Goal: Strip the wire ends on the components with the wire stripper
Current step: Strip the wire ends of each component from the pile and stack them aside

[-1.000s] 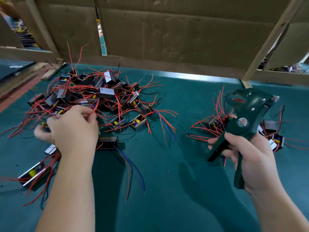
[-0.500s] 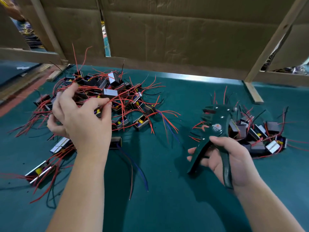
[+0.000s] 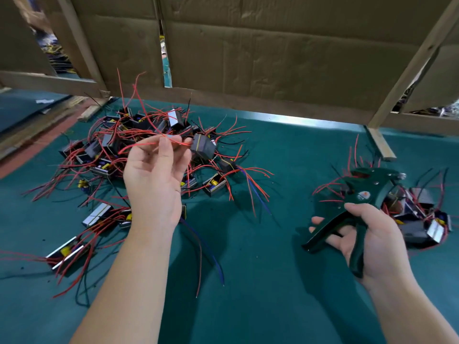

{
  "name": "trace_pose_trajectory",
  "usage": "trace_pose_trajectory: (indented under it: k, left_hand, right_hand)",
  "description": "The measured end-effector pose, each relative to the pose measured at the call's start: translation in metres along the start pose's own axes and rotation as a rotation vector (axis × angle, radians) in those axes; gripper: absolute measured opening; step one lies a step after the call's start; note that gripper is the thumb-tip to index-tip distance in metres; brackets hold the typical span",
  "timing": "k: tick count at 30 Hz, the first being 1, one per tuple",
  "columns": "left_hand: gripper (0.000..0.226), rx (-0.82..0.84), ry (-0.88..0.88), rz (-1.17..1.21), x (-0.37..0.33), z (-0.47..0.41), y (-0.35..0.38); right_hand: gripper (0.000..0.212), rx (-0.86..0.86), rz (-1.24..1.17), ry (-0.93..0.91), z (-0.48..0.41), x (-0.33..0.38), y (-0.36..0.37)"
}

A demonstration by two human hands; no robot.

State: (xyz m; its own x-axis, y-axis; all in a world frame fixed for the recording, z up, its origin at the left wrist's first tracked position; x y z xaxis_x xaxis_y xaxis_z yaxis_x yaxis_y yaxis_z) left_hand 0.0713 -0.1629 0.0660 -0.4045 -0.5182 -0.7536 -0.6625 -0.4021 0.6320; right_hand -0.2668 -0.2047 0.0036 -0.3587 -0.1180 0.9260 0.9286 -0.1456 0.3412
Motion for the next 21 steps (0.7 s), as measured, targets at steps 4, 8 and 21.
trace_pose_trajectory:
  k: [4,8,21]
  left_hand:
    - [0.016,0.007,-0.261,0.233,0.026,0.003,0.009]
    - [0.008,0.150,-0.405,0.283,0.040,0.011,0.025]
    - [0.039,0.367,-0.660,0.533,0.062,0.048,0.068]
  right_hand:
    - [0.006,0.022,0.037,0.064,0.003,-0.007,0.004]
    - [0.018,0.173,-0.090,0.182,0.013,-0.008,0.026]
    - [0.080,0.679,-0.304,0.551,0.071,-0.028,0.092]
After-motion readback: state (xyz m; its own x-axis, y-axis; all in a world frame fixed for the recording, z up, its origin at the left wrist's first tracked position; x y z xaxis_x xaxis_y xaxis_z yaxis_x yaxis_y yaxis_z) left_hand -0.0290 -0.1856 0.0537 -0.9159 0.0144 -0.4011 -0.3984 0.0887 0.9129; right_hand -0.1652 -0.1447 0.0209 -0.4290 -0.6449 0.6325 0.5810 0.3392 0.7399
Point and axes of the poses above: each hand's wrist, its own z-axis away from the middle knuckle, its own y-axis out of the palm, x = y × z, the point moved 9 cm from there along -z, towards the middle knuckle, and after that the axes turned 3 degrees about -y, right-handed, at the moved point
